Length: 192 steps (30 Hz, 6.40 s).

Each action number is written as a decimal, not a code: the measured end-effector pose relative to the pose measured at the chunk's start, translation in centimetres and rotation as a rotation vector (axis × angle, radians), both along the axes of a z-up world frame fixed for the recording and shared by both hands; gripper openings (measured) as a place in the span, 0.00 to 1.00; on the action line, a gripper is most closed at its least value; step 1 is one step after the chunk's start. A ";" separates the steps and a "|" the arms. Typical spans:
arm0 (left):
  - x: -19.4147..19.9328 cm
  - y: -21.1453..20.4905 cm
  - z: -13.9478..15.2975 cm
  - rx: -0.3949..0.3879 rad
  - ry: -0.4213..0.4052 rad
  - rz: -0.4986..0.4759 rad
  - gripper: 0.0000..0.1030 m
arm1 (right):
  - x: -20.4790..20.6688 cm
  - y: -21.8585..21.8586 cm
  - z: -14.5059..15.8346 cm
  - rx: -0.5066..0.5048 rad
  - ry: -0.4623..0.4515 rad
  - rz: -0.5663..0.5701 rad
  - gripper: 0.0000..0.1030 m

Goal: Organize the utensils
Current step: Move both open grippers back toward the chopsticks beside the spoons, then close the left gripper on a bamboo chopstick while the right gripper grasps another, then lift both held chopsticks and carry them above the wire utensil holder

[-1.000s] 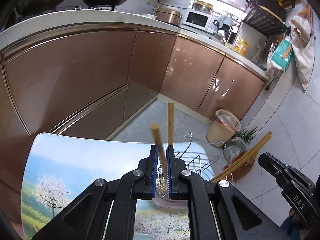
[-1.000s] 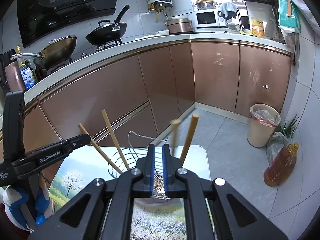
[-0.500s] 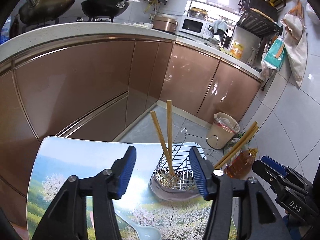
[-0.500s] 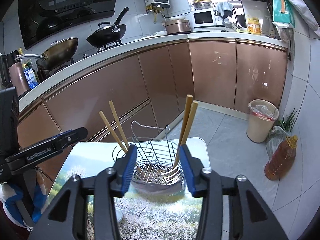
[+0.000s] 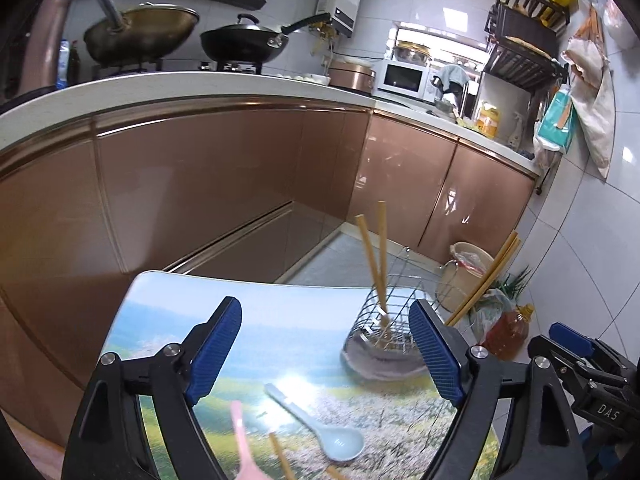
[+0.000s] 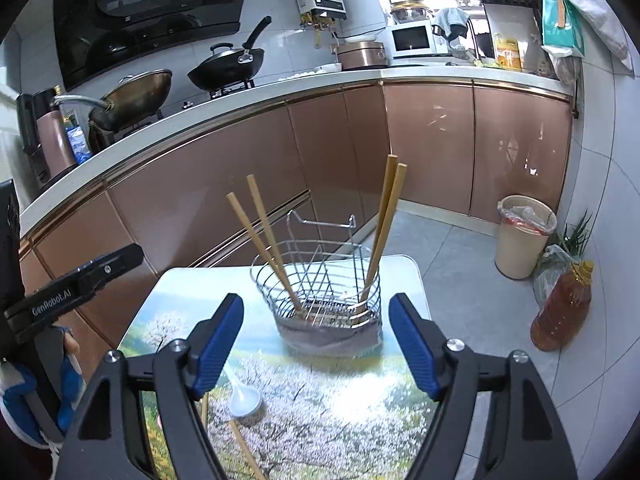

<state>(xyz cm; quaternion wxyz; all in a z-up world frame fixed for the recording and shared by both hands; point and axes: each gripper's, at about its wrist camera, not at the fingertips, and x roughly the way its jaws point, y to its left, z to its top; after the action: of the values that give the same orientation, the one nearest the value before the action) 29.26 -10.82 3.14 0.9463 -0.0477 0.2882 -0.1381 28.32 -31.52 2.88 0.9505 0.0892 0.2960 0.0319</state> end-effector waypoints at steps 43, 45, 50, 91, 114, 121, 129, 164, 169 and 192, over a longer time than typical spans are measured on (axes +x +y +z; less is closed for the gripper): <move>-11.3 13.5 -3.0 -0.046 0.251 0.173 0.54 | -11.1 6.9 1.9 -0.048 -0.032 0.200 0.52; -10.5 13.5 -4.1 -0.056 0.288 0.170 0.49 | -10.5 6.9 1.1 -0.052 -0.008 0.209 0.47; -7.7 13.7 -7.6 -0.090 0.416 0.175 0.42 | -8.4 7.6 -1.8 -0.070 0.086 0.249 0.42; 4.6 10.8 -18.9 0.089 0.840 0.124 0.20 | 4.6 14.5 -17.7 -0.246 0.639 0.544 0.17; 8.3 8.6 -19.6 0.161 0.822 0.029 0.08 | 6.2 16.0 -19.2 -0.323 0.677 0.553 0.07; 7.3 7.6 -19.5 0.193 0.808 0.038 0.07 | 6.0 16.2 -19.2 -0.333 0.674 0.549 0.07; 6.2 6.5 -19.7 0.229 0.773 0.056 0.06 | 5.5 16.5 -18.9 -0.339 0.666 0.531 0.06; -3.6 10.4 -9.8 0.008 0.465 0.126 0.06 | -5.6 10.5 -7.8 -0.149 0.255 0.438 0.06; -5.3 10.6 -6.8 -0.011 0.401 0.114 0.06 | -7.7 9.9 -5.1 -0.121 0.175 0.409 0.06; -5.2 4.0 7.1 -0.097 0.126 -0.059 0.06 | -7.4 6.5 8.4 -0.116 -0.112 0.299 0.06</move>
<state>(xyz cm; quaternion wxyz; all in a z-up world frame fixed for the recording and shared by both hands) 24.02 -6.84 10.25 0.9184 -0.0937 0.3415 -0.1763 20.92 -25.02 11.26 0.9537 -0.0128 0.2539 0.1608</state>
